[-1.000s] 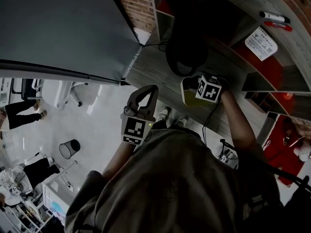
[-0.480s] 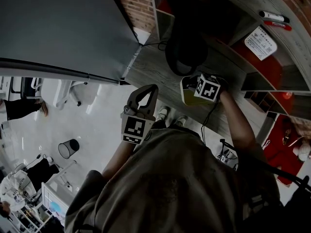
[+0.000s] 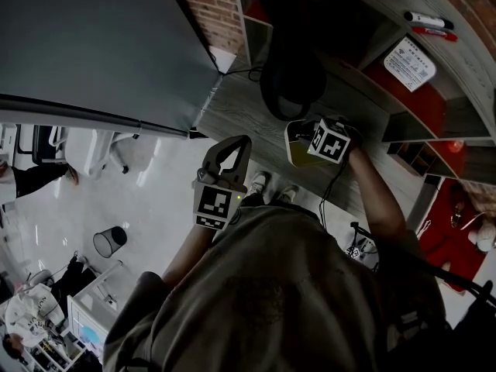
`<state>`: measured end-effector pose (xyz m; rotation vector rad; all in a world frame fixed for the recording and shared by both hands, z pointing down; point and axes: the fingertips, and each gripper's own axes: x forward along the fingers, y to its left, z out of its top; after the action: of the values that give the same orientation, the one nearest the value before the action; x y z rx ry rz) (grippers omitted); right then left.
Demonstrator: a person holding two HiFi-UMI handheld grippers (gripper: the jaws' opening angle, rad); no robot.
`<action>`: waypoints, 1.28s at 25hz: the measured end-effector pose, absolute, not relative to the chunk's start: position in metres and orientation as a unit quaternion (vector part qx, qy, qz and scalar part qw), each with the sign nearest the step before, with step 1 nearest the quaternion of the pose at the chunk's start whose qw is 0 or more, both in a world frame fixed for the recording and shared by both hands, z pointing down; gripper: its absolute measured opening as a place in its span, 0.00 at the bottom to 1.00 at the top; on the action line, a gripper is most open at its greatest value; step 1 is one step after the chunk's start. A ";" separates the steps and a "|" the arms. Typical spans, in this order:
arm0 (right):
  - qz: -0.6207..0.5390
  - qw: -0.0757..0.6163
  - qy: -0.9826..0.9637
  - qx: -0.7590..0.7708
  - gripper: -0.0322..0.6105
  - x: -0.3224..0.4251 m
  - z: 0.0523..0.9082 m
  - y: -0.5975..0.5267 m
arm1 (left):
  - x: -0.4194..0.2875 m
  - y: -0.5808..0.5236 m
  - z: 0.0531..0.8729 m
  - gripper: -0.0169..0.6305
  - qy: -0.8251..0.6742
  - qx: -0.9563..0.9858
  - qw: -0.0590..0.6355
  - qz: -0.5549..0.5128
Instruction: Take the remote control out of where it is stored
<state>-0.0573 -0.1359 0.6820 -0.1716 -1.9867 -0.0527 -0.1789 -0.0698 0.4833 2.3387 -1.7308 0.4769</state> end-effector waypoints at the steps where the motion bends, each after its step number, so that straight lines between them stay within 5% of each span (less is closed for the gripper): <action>1: -0.021 0.539 -0.839 -0.067 0.23 -0.057 0.680 -0.136 | -0.179 -0.070 0.483 0.04 -0.584 0.790 0.096 0.161; 32: -0.054 0.285 -0.931 0.220 0.23 0.005 0.489 -0.144 | -0.123 -0.109 0.444 0.04 -0.502 0.852 0.025 0.147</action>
<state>0.0051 -0.1435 0.4893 0.5879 -2.4902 -0.1440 -0.1228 -0.1085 0.4435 2.6342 -1.5521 0.4553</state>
